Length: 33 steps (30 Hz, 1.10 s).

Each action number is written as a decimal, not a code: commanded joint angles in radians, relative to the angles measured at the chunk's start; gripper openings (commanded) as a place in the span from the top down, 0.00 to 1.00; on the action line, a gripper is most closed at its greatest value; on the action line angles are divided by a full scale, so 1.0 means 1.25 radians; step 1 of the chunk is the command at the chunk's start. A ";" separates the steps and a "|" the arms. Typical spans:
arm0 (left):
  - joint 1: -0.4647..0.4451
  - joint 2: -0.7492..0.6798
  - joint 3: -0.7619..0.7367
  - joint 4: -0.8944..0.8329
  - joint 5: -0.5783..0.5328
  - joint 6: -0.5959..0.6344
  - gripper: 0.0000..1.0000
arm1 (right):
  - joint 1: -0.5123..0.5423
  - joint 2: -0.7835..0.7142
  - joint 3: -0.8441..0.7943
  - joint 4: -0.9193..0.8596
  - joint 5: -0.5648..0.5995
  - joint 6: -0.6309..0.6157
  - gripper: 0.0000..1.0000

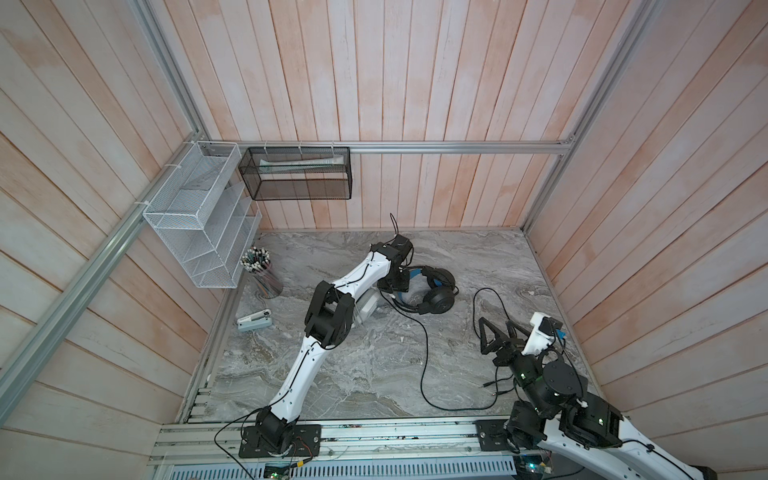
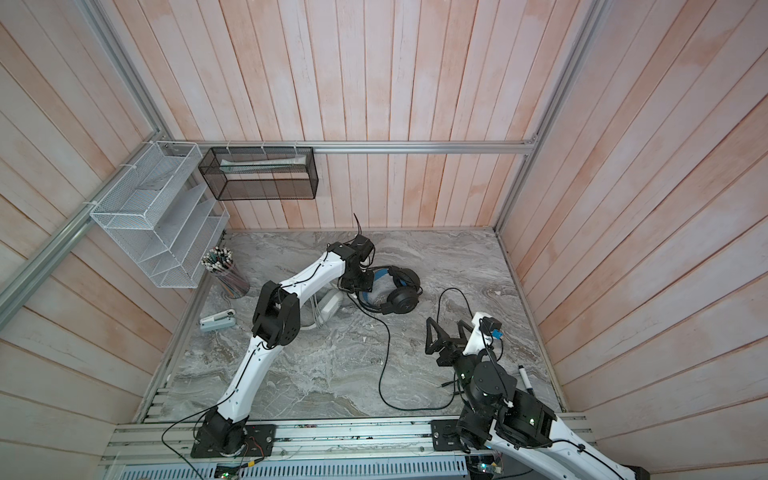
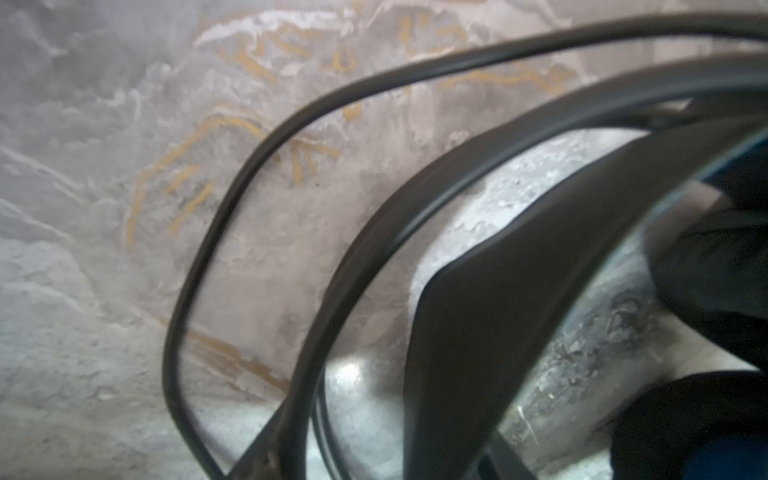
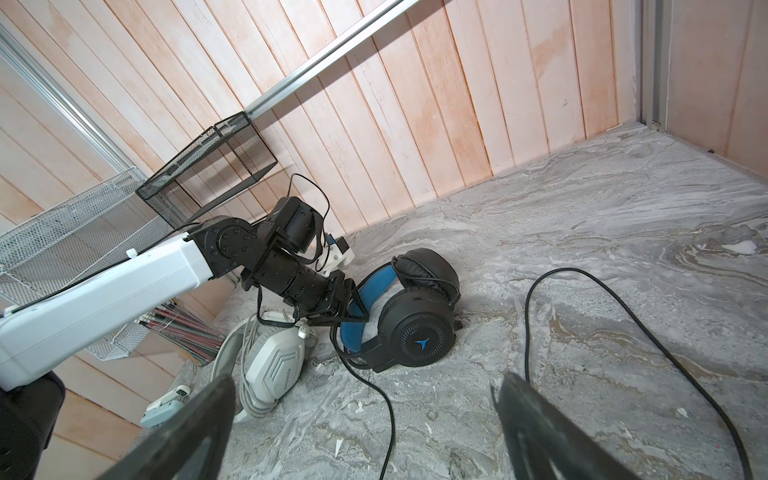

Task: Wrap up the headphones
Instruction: 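Lift the black headset high off the table with the left gripper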

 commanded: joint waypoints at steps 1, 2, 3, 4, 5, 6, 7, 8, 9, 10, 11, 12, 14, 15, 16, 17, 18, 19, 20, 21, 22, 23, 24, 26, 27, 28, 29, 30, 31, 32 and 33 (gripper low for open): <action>-0.007 0.020 0.015 -0.006 -0.007 -0.013 0.44 | 0.001 -0.008 -0.010 0.009 -0.005 -0.004 0.00; -0.006 0.021 0.015 -0.006 -0.013 -0.015 0.44 | 0.001 -0.007 -0.010 0.010 -0.005 -0.005 0.00; -0.004 0.024 0.017 -0.004 -0.015 -0.017 0.47 | 0.001 -0.007 -0.010 0.009 -0.005 -0.005 0.00; -0.004 0.027 0.018 -0.003 -0.014 -0.019 0.50 | 0.001 -0.006 -0.009 0.009 -0.005 -0.006 0.00; -0.004 0.030 0.019 -0.004 -0.013 -0.018 0.53 | 0.001 -0.006 -0.010 0.008 -0.006 -0.006 0.00; -0.004 0.033 0.020 -0.003 -0.014 -0.020 0.57 | 0.000 -0.007 -0.009 0.009 -0.006 -0.006 0.00; -0.004 0.036 0.020 -0.004 -0.011 -0.021 0.61 | 0.002 -0.007 -0.009 0.009 -0.005 -0.006 0.00; -0.004 0.037 0.019 -0.005 -0.011 -0.020 0.64 | 0.001 -0.008 -0.009 0.008 -0.005 -0.005 0.00; -0.004 0.039 0.018 -0.005 -0.013 -0.019 0.68 | 0.001 -0.008 -0.009 0.008 -0.003 -0.005 0.00; -0.004 0.039 0.017 -0.007 -0.015 -0.018 0.70 | 0.001 -0.008 -0.009 0.008 -0.003 -0.005 0.00; -0.004 0.039 0.017 -0.006 -0.017 -0.019 0.71 | 0.001 -0.007 -0.009 0.008 -0.002 -0.005 0.00; -0.004 0.039 0.019 -0.006 -0.020 -0.017 0.75 | 0.001 -0.007 -0.009 0.008 -0.002 -0.004 0.00; -0.004 0.037 0.033 -0.006 -0.025 -0.017 0.79 | 0.001 -0.006 -0.010 0.008 -0.002 -0.003 0.00; -0.004 0.037 0.047 -0.008 -0.026 -0.017 0.82 | 0.002 -0.005 -0.011 0.008 -0.002 -0.004 0.00; -0.004 0.036 0.061 -0.008 -0.025 -0.018 0.84 | 0.001 -0.004 -0.011 0.008 -0.002 -0.005 0.00; -0.004 0.035 0.079 -0.010 -0.026 -0.017 0.86 | 0.001 -0.001 -0.010 0.009 -0.001 -0.005 0.00; -0.004 0.032 0.098 -0.010 -0.024 -0.017 0.89 | 0.002 0.001 -0.009 0.008 0.000 -0.006 0.00; -0.004 0.030 0.113 -0.008 -0.023 -0.019 0.91 | 0.002 0.004 -0.008 0.008 0.000 -0.006 0.00; -0.004 0.024 0.127 -0.003 -0.021 -0.022 0.93 | 0.001 0.007 -0.006 0.007 0.001 -0.006 0.00; -0.004 0.016 0.139 0.005 -0.018 -0.025 0.95 | 0.001 0.010 -0.006 0.006 0.003 -0.005 0.00; -0.004 0.005 0.145 0.013 -0.015 -0.030 0.97 | 0.001 0.012 -0.005 0.005 0.005 -0.006 0.00; -0.004 -0.005 0.147 0.023 -0.009 -0.036 1.00 | 0.002 0.014 -0.002 0.002 0.008 -0.005 0.00; -0.004 -0.022 0.150 0.033 -0.006 -0.044 1.00 | 0.001 0.015 0.000 -0.001 0.011 -0.005 0.00; -0.004 -0.057 0.142 0.058 0.003 -0.058 1.00 | 0.001 0.016 0.004 -0.006 0.018 -0.002 0.00; -0.004 -0.076 0.138 0.068 0.006 -0.065 1.00 | 0.002 0.016 0.007 -0.009 0.022 -0.002 0.00; -0.004 -0.093 0.133 0.080 0.010 -0.070 1.00 | 0.001 0.016 0.010 -0.013 0.026 -0.001 0.00; -0.004 -0.115 0.122 0.097 0.020 -0.073 1.00 | 0.001 0.016 0.015 -0.019 0.033 0.001 0.00; -0.004 -0.139 0.109 0.116 0.025 -0.074 1.00 | 0.001 0.016 0.019 -0.024 0.040 0.003 0.00; -0.004 -0.160 0.095 0.131 0.025 -0.078 1.00 | 0.001 0.014 0.024 -0.027 0.046 0.003 0.00; -0.004 -0.187 0.080 0.151 0.026 -0.079 1.00 | 0.001 0.014 0.030 -0.029 0.053 0.002 0.00; -0.005 -0.218 0.064 0.173 0.028 -0.081 1.00 | 0.001 0.012 0.034 -0.031 0.057 0.002 0.00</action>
